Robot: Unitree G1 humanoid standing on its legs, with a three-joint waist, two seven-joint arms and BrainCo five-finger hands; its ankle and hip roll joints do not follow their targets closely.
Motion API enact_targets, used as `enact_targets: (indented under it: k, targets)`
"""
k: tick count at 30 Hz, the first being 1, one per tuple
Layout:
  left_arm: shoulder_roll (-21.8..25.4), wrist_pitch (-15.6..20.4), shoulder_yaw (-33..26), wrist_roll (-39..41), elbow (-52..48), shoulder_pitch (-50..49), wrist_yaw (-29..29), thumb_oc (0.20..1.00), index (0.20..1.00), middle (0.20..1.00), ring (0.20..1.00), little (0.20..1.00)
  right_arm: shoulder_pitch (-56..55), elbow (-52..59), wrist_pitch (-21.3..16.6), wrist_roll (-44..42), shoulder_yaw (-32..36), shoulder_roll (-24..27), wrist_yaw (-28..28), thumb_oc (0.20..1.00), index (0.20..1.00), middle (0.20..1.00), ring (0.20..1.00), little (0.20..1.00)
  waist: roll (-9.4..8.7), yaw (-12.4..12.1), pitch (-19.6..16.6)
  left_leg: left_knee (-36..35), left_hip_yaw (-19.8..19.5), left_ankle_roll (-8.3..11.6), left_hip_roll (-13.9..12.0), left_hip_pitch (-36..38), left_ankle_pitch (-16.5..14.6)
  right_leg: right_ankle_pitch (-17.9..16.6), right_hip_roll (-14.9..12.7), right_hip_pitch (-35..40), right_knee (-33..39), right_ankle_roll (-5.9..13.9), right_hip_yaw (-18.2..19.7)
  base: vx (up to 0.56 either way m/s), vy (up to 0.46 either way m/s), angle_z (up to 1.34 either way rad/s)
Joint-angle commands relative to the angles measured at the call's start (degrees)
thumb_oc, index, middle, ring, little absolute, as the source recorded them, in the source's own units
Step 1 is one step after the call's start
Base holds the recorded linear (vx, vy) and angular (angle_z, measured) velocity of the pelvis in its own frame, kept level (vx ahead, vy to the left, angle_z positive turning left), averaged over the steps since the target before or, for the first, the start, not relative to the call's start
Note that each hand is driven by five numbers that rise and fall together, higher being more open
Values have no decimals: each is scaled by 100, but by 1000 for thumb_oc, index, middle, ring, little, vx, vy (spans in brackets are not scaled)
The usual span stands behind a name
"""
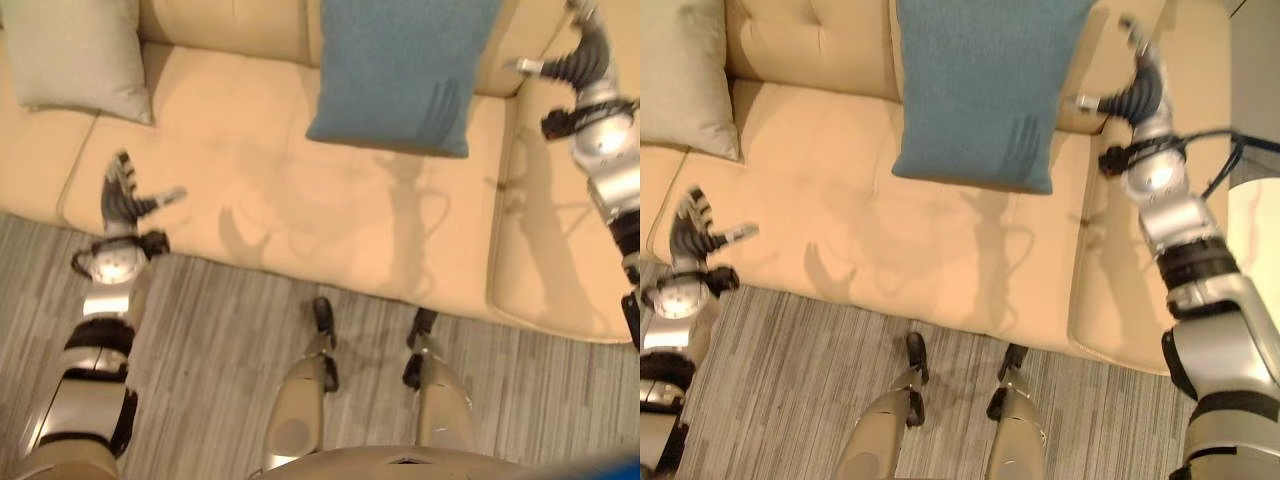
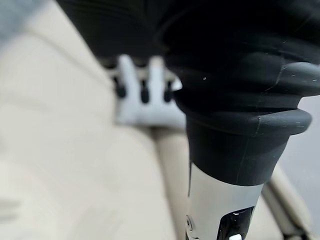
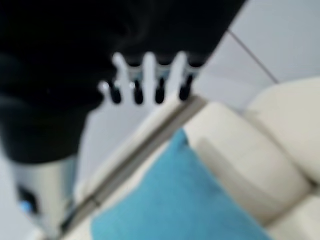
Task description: Pick up all the scattered cushions and arrange them neatly on the sofa.
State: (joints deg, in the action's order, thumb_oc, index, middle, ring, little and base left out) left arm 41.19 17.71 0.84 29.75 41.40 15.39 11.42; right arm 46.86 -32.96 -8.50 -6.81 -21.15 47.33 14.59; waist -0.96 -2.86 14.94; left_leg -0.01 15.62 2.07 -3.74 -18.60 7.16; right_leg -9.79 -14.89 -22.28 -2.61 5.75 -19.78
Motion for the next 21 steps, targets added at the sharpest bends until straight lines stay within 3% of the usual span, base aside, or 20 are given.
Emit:
enact_targets:
  k: [1, 3, 4, 8, 9, 15, 17, 21]
  targets:
    - [-351, 133, -305, -141, -408, -446, -239, 1000, 1000, 1000, 1000, 1000, -771, 253, -340, 131, 430, -72, -425, 1000, 1000, 1000, 1000, 1000, -94, -138, -286, 308, -196, 576, -248, 289, -227, -129, -460, 856, 222, 731, -244, 43, -44, -1]
    - [-492, 110, -369, -168, -373, -699, -279, 1000, 1000, 1000, 1000, 1000, -1158, 312, -368, 202, 514, -115, -579, 1000, 1000, 1000, 1000, 1000, -91, -134, -327, 255, -201, 580, -252, 431, -221, -63, -426, 986, 213, 716, -278, 13, -31, -1]
    - [-939, 28, -413, -135, -290, -1108, -445, 1000, 1000, 1000, 1000, 1000, -1820, 245, -373, 170, 716, -481, -765, 1000, 1000, 1000, 1000, 1000, -83, -108, -389, 208, -190, 578, -266, 642, -225, 30, -382, 1202, 186, 695, -343, 27, -66, 1]
    - [-1266, -124, -410, -177, 86, -1446, -703, 1000, 1000, 1000, 1000, 1000, -2461, 6, -300, 523, 545, -594, -1143, 1000, 1000, 1000, 1000, 1000, -108, -43, -522, 156, -148, 547, -316, 858, -110, 79, -330, 1428, 173, 595, -450, -28, -69, 3]
    - [-1449, -252, -289, -535, 826, -1577, -936, 1000, 1000, 1000, 1000, 1000, -2791, -382, -237, 793, 283, -603, -1511, 1000, 1000, 1000, 1000, 1000, -123, 17, -625, 118, -141, 570, -365, 1045, -112, 187, -241, 1603, 180, 568, -471, 0, -79, -6]
    - [-2015, -518, -226, -1054, 2093, -1752, -1107, 1000, 1000, 1000, 1000, 1000, -3555, -1051, -168, 1148, 404, -1056, -1605, 1000, 1000, 1000, 1000, 1000, -142, 178, -887, 73, -67, 593, -458, 1456, -152, 378, -16, 1952, 215, 494, -337, 15, -78, -2]
    - [-2275, -650, -190, -1366, 2504, -1893, -1170, 1000, 1000, 1000, 1000, 1000, -3977, -1488, -101, 1248, 476, -1434, -1632, 1000, 1000, 1000, 1000, 1000, -160, 224, -1033, 31, -72, 597, -531, 1666, -158, 550, 143, 2119, 191, 423, -275, 29, -119, -20]
    - [-2459, -780, -90, -1790, 2866, -2009, -1151, 1000, 1000, 1000, 1000, 1000, -4406, -2115, -66, 1312, 469, -1937, -1561, 1000, 1000, 1000, 1000, 1000, -167, 304, -1060, -127, -107, 696, -721, 1767, 41, 767, 457, 2240, 205, 268, -152, -42, -134, -3]
